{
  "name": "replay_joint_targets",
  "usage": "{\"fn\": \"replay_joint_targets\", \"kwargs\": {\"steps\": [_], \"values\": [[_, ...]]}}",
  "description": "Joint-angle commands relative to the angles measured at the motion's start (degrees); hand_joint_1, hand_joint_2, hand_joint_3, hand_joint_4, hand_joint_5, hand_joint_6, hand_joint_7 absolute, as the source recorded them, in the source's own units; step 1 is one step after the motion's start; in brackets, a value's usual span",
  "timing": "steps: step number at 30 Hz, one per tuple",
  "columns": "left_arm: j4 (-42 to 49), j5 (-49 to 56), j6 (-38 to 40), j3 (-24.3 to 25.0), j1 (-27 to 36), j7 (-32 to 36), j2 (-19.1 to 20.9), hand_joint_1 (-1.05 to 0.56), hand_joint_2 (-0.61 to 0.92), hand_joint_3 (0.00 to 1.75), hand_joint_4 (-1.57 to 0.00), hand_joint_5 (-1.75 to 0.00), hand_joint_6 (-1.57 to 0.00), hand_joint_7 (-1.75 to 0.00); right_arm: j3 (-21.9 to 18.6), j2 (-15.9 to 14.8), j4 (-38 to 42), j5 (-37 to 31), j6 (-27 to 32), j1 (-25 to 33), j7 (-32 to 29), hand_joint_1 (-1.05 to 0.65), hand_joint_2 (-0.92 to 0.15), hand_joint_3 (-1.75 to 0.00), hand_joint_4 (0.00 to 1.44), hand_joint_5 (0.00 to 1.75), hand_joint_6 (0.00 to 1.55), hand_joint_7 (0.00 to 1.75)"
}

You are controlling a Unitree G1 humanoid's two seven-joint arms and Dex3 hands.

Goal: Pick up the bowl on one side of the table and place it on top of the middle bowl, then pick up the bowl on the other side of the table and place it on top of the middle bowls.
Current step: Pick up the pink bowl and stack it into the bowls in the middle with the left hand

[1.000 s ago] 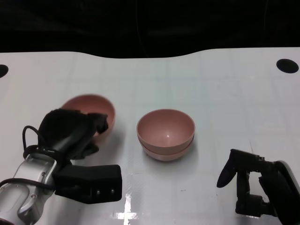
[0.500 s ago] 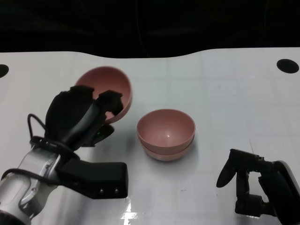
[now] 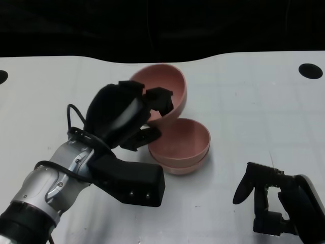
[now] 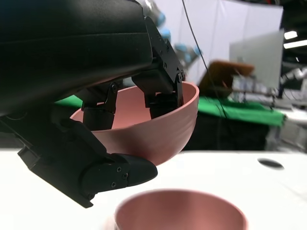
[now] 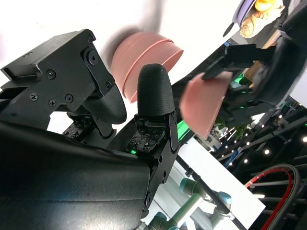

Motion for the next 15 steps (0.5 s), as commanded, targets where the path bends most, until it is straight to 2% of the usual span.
{"fn": "replay_joint_targets", "kwargs": {"steps": [1,5,11,15], "values": [[1.67,-2.02,-1.81,-0.51,-2.53,-4.16,0.34,-0.24,0.54,1.02,-0.84,-1.75,-0.85,-1.35,0.05,-0.03,-0.02,-0.22,0.42,0.13,-0.09,-0.03,-0.13,-1.7,0.95,1.75,0.84,1.5],[2.97,-3.53,-2.07,-1.16,-3.73,-9.12,-0.2,-0.26,0.55,0.98,-0.86,-1.75,-0.85,-1.4,0.09,0.04,-0.6,-0.07,1.27,0.28,0.3,-0.03,-0.13,-1.7,0.95,1.75,0.84,1.5],[3.87,-4.01,-2.47,-1.76,-4.44,-11.38,-0.56,-0.26,0.57,0.9,-0.87,-1.75,-0.82,-1.45,0.11,0.03,-0.5,-0.15,1.24,0.15,0.27,-0.04,-0.13,-1.7,0.95,1.75,0.84,1.51],[5.9,-4.06,-2.18,-3.47,-6.15,-15.58,-1.44,-0.24,0.63,0.83,-0.85,-1.75,-0.76,-1.52,0.01,-0.02,-0.03,-0.48,0.93,-0.17,-0.03,-0.04,-0.13,-1.69,0.95,1.75,0.84,1.51]]}}
